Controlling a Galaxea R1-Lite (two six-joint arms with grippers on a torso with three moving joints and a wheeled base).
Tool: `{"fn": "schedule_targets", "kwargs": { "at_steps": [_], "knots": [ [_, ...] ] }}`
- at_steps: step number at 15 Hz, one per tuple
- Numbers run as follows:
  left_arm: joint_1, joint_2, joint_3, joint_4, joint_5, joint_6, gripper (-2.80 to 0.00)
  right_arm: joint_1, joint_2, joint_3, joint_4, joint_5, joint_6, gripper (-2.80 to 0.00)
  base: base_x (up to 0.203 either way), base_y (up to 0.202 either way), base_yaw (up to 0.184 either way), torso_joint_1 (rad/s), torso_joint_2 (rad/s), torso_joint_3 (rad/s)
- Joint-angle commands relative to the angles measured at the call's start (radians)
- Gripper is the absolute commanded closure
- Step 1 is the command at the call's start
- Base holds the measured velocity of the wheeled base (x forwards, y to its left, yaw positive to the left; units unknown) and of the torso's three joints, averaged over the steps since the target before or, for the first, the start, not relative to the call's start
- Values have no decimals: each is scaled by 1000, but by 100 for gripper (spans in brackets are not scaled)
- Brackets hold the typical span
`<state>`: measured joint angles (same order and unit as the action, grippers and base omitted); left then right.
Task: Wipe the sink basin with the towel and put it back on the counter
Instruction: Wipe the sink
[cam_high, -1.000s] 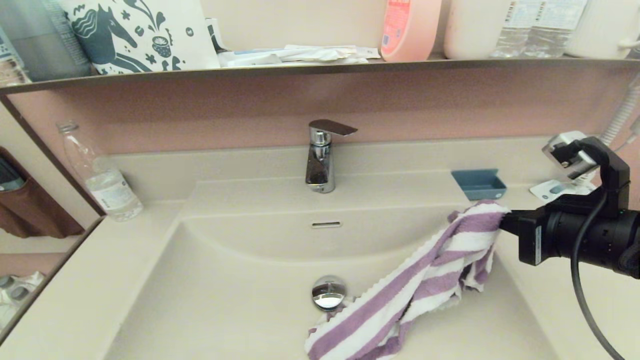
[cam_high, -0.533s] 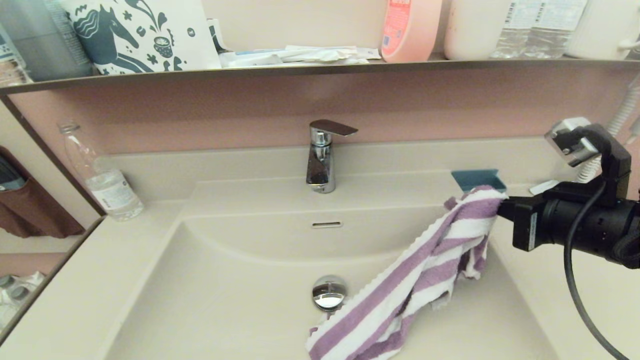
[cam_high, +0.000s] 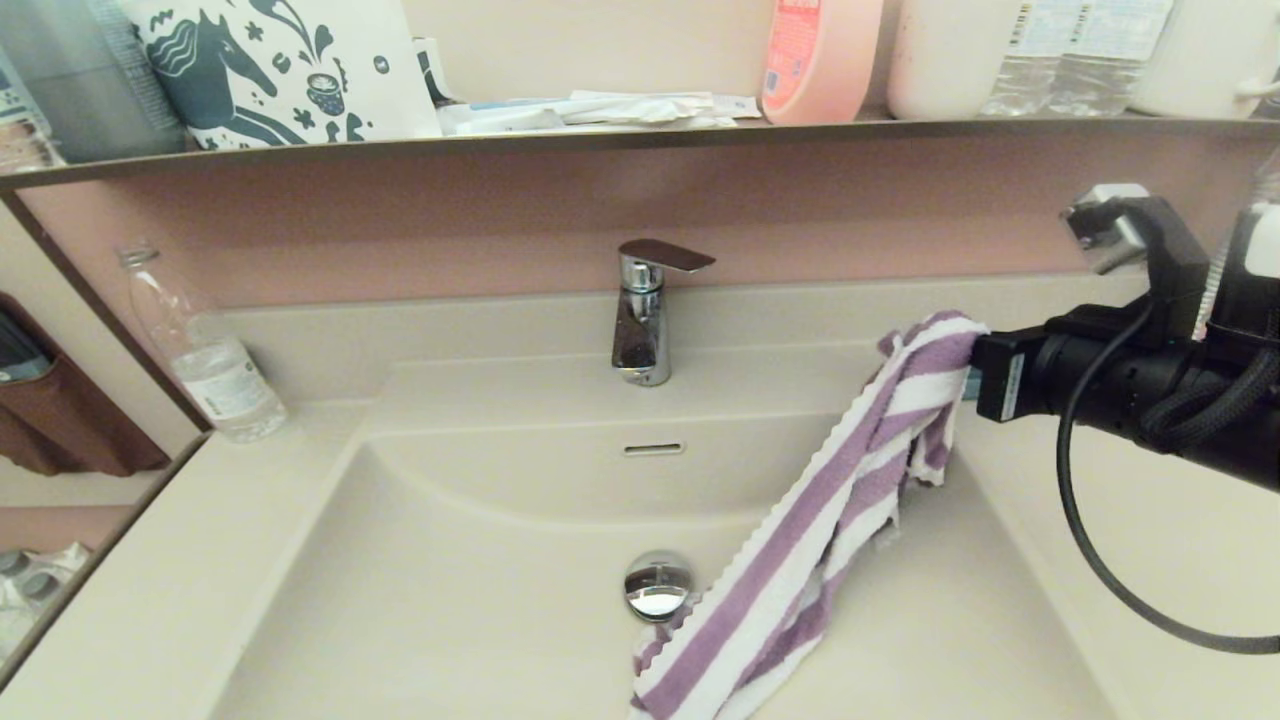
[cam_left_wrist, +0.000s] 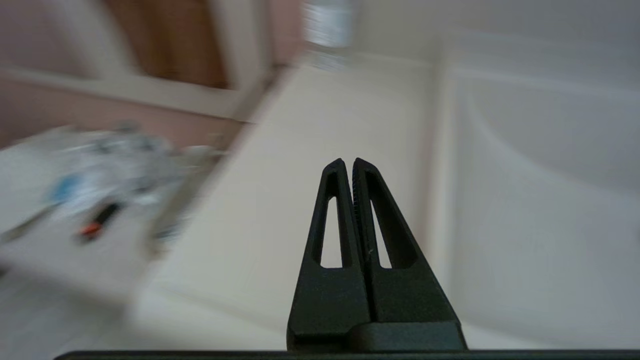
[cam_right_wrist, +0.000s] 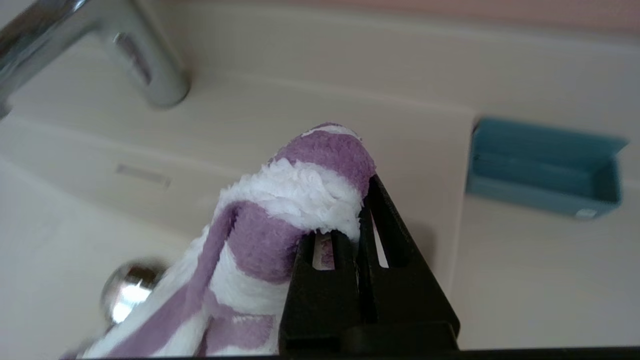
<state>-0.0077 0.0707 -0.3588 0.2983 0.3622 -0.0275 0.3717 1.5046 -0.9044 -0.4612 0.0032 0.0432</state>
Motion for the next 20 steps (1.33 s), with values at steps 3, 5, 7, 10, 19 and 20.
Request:
{"fn": "schedule_targets", "kwargs": {
  "at_steps": [3,5,7,10,19,20],
  "knots": [
    [1,-71,260,-225,-203,59,0,-20,40,-16,-17,4,4,0,0,0,0,0,0,0],
    [2,-71,329,-328,-275,103,0,-19,46,-21,-19,6,4,0,0,0,0,0,0,0],
    [2,-71,337,-326,-327,107,0,-18,59,-33,-20,6,3,0,0,0,0,0,0,0],
    [2,-71,359,-298,-370,109,0,-17,83,-51,-21,4,3,0,0,0,0,0,0,0],
    [2,-71,357,-288,-371,100,0,109,306,-49,-333,-8,83,0,0,0,0,0,0,0],
    [2,-71,357,-288,-371,100,0,127,342,-53,-360,-24,83,0,0,0,0,0,0,0]
  ]
}}
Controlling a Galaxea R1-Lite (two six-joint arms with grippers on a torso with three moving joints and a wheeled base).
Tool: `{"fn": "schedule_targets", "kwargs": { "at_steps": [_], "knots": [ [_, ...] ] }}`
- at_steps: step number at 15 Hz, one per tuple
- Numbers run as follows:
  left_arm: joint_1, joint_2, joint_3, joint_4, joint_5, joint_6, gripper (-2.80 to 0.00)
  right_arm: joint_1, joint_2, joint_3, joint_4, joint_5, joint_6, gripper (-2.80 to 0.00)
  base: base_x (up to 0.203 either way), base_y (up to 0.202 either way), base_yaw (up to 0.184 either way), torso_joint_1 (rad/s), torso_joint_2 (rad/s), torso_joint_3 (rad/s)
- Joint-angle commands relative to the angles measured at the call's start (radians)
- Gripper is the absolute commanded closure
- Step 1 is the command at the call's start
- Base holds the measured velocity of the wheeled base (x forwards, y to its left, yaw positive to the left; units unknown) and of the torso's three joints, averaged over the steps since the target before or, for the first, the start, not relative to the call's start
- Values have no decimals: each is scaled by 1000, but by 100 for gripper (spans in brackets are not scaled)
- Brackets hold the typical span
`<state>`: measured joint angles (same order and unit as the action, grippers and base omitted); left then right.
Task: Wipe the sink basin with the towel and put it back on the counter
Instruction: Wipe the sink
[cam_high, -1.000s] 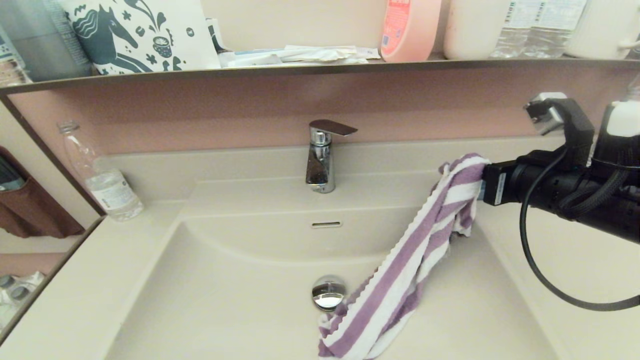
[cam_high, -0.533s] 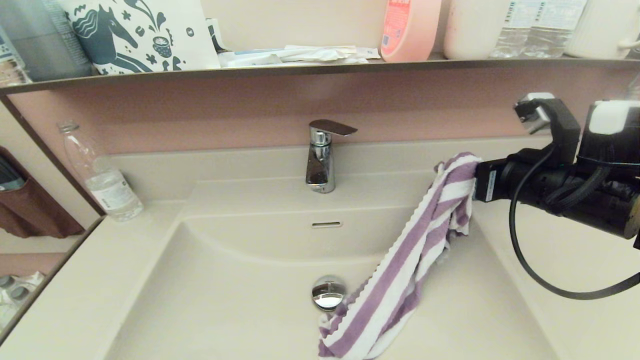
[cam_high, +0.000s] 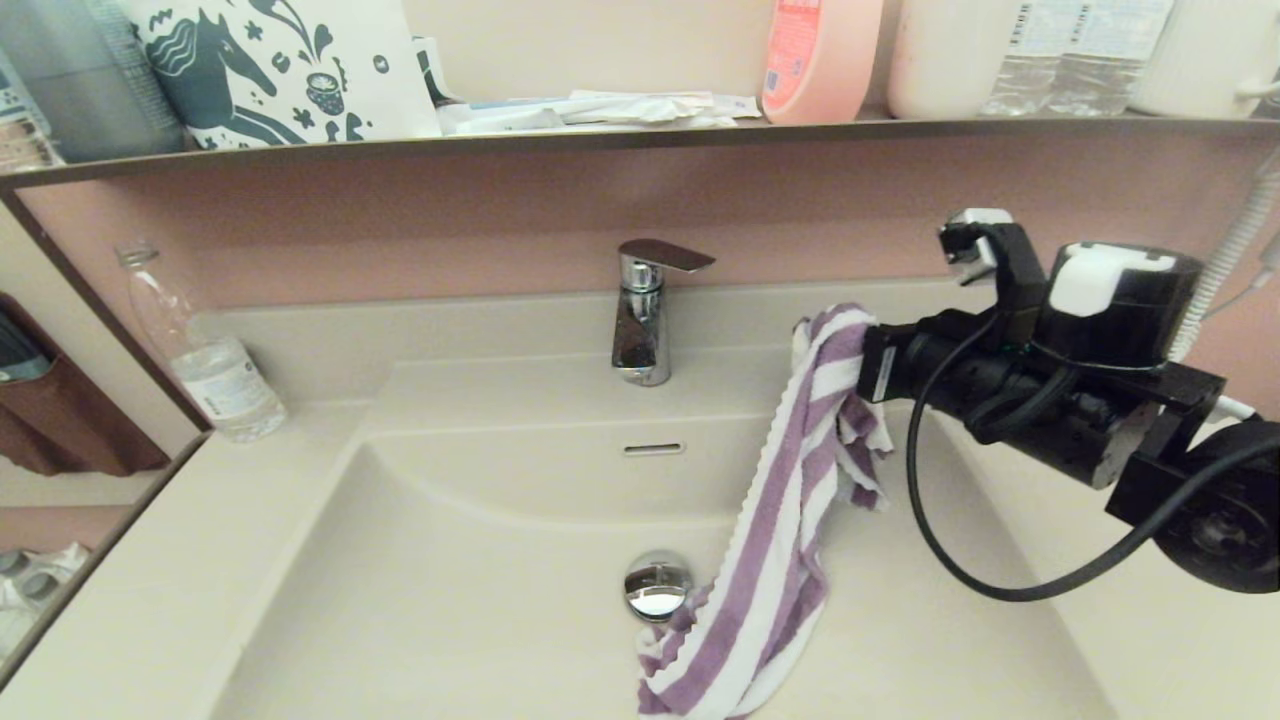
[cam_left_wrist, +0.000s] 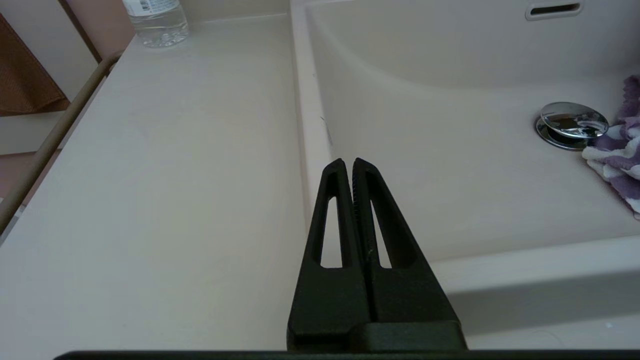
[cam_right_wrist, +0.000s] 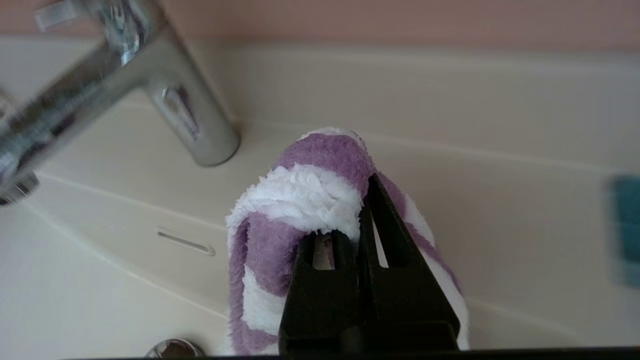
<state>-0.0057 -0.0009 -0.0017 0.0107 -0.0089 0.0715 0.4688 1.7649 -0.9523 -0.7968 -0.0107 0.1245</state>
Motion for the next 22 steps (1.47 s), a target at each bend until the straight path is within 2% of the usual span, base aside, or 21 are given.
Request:
{"fn": "schedule_targets", "kwargs": {
  "at_steps": [1,5,11,14,20,22],
  "knots": [
    [0,1,0,0,0,1,0,43,121,-7,-55,-32,-1,0,0,0,0,0,0,0],
    [0,1,0,-1,0,1,0,35,253,-9,-229,-77,-25,0,0,0,0,0,0,0],
    [0,1,0,0,0,1,0,-6,366,-163,-194,-102,-64,0,0,0,0,0,0,0],
    [0,1,0,0,0,1,0,-67,411,-244,-113,-107,-75,0,0,0,0,0,0,0],
    [0,1,0,0,0,1,0,-147,378,-235,-97,-107,-89,0,0,0,0,0,0,0],
    [0,1,0,0,0,1,0,-198,362,-218,-95,-106,-98,0,0,0,0,0,0,0]
  ]
}}
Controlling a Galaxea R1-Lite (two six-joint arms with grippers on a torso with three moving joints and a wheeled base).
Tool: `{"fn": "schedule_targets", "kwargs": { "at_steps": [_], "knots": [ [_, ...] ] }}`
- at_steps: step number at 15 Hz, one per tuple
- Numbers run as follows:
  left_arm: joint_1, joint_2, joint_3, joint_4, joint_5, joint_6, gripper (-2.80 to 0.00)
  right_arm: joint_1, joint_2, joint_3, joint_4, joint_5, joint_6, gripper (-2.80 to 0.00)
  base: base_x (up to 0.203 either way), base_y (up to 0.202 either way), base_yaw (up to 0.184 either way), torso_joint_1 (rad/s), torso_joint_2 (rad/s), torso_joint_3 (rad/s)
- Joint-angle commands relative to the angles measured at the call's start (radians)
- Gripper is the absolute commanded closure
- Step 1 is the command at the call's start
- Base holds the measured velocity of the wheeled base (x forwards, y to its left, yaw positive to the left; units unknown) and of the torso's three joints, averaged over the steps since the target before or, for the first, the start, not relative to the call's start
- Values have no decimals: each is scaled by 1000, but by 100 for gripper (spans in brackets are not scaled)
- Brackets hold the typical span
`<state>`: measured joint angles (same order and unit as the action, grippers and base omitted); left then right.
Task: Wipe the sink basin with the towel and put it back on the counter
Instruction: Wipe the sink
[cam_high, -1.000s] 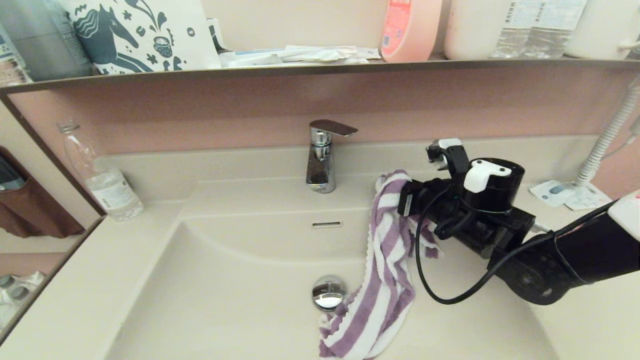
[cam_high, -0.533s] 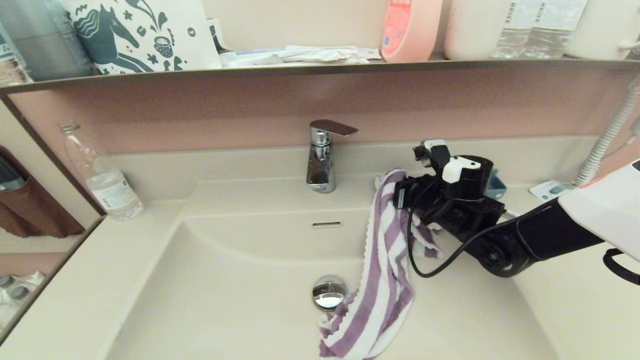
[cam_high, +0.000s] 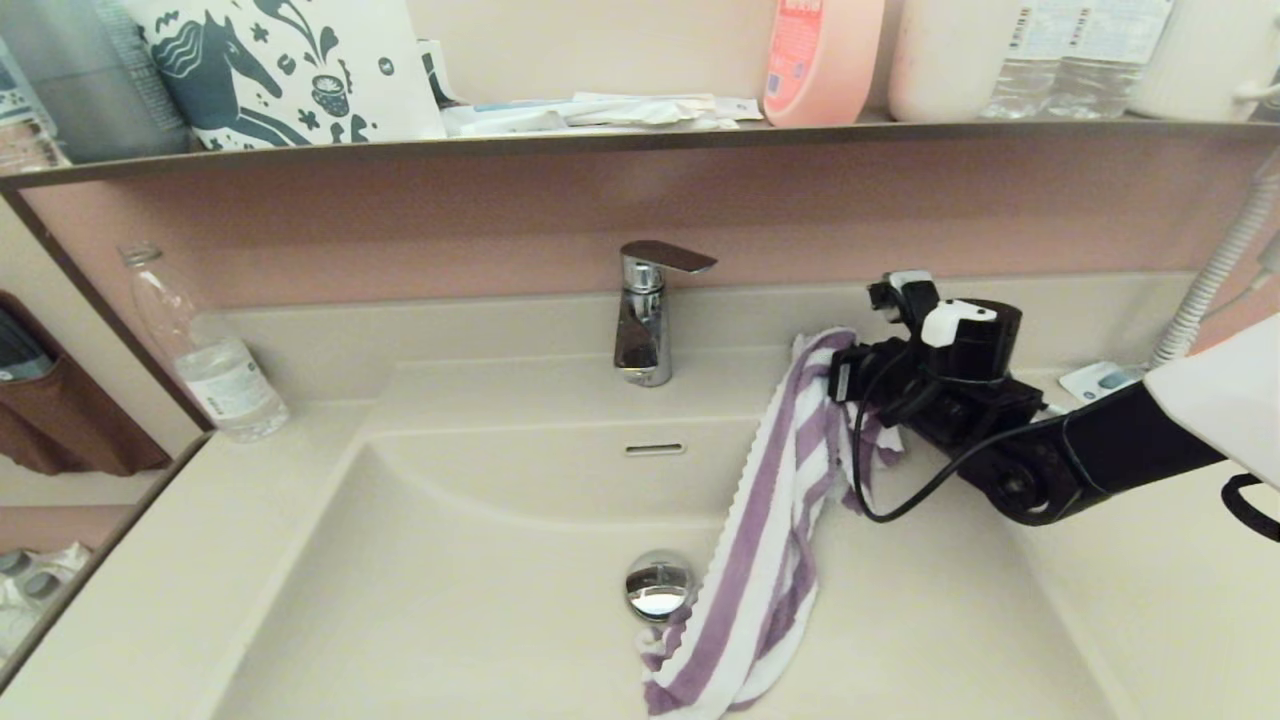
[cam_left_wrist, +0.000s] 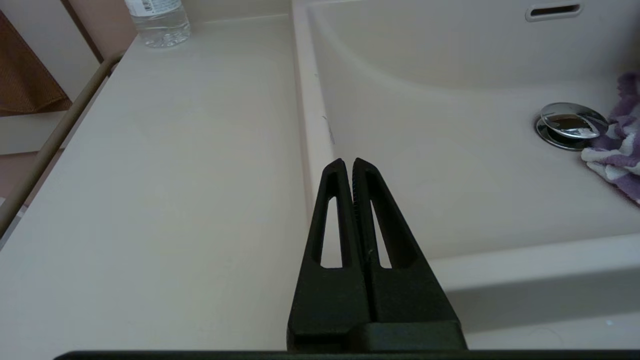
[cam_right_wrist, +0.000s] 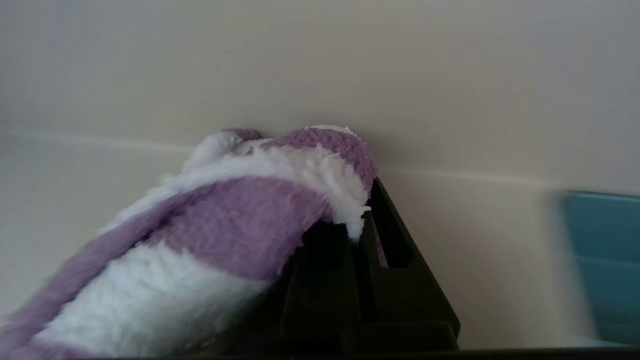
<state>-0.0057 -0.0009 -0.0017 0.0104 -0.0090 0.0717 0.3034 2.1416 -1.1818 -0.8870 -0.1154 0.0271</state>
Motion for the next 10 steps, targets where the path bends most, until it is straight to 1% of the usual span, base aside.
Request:
{"fn": "schedule_targets", "kwargs": {
  "at_steps": [1,4,6,8,10],
  "knots": [
    [0,1,0,0,0,0,0,-47,-18,19,-4,-1,-1,0,0,0,0,0,0,0],
    [0,1,0,0,0,0,0,-77,-43,32,-3,2,-1,0,0,0,0,0,0,0],
    [0,1,0,0,0,0,0,-82,-74,42,17,5,-1,0,0,0,0,0,0,0],
    [0,1,0,-1,0,0,0,-59,-125,53,56,6,4,0,0,0,0,0,0,0],
    [0,1,0,0,0,0,0,-5,-163,54,109,4,6,0,0,0,0,0,0,0]
  ]
}}
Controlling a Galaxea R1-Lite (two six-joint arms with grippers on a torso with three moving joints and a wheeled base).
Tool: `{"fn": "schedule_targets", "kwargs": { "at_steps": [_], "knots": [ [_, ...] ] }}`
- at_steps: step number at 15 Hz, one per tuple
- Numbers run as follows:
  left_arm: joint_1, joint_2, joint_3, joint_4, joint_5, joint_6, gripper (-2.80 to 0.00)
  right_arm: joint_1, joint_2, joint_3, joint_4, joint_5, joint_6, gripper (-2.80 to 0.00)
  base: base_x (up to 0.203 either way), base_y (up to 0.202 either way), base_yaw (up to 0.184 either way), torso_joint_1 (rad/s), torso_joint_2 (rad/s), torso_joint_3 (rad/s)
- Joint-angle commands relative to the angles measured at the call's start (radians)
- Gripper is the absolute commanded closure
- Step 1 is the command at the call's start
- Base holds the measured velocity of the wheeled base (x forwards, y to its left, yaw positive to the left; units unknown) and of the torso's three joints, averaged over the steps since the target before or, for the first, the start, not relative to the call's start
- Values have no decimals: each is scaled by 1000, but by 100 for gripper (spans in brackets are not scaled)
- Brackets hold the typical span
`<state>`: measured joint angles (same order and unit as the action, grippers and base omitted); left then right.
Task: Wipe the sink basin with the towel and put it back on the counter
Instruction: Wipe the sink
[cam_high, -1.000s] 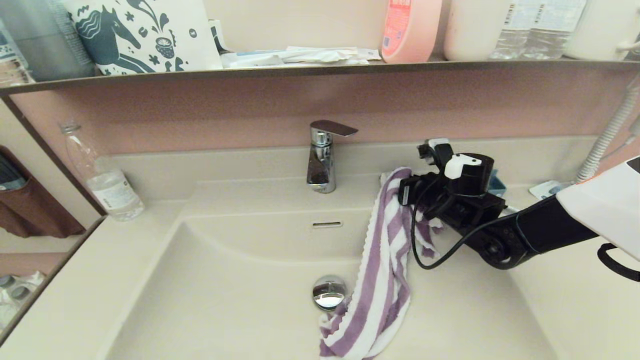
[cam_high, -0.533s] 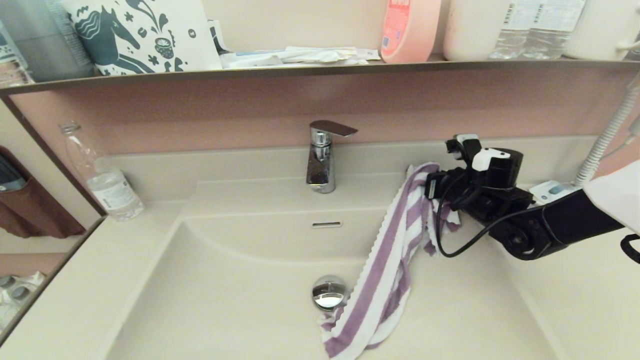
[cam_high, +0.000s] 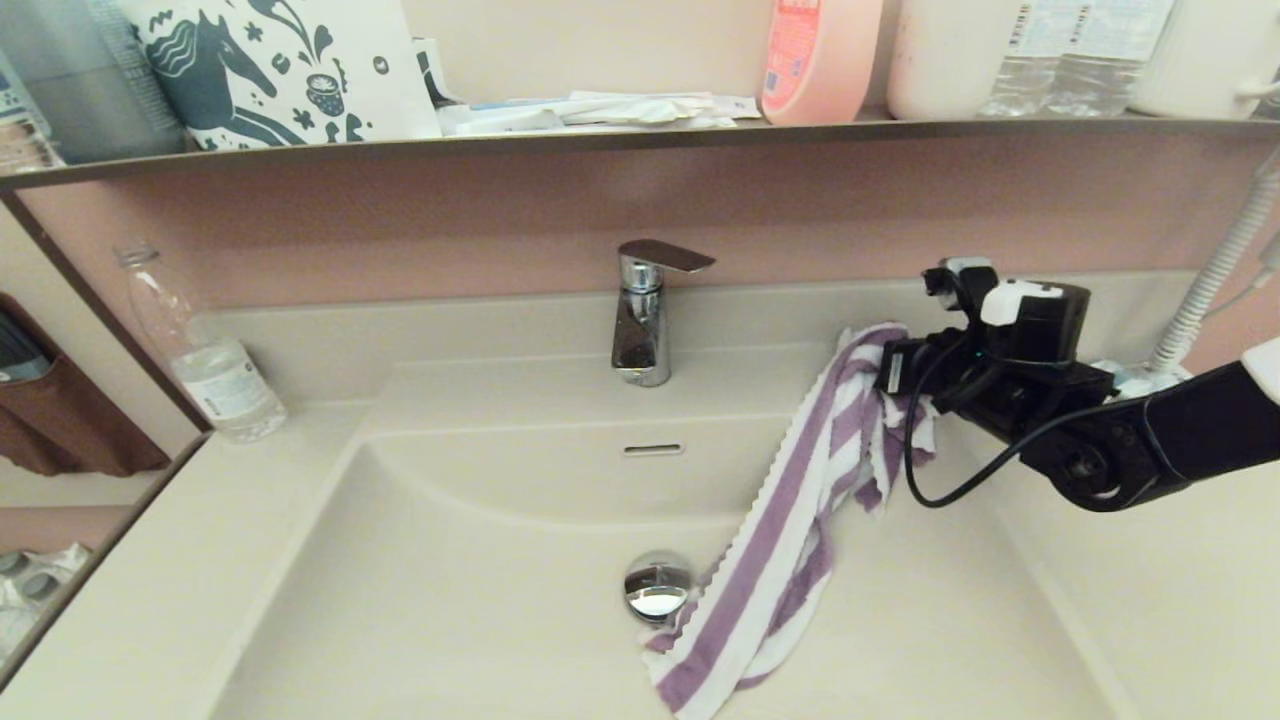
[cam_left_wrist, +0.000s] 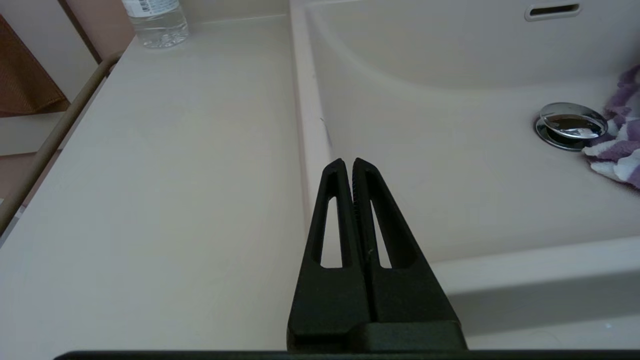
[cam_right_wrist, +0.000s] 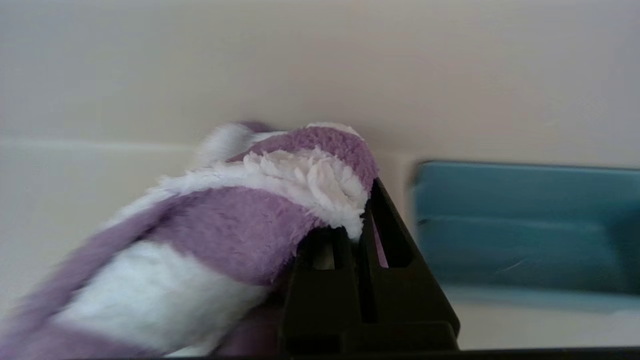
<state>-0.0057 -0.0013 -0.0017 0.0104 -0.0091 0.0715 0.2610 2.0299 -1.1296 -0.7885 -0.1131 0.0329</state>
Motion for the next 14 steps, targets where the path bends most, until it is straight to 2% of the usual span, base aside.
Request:
{"fn": "schedule_targets", "kwargs": {
  "at_steps": [1,7,10,14],
  "knots": [
    [0,1,0,0,0,1,0,73,-61,2,27,-1,1,0,0,0,0,0,0,0],
    [0,1,0,0,1,1,0,301,18,-68,72,-87,-1,0,0,0,0,0,0,0],
    [0,1,0,0,0,1,0,300,89,-106,73,-105,-5,0,0,0,0,0,0,0],
    [0,1,0,0,1,1,0,213,105,-131,74,-106,-5,0,0,0,0,0,0,0]
  ]
}}
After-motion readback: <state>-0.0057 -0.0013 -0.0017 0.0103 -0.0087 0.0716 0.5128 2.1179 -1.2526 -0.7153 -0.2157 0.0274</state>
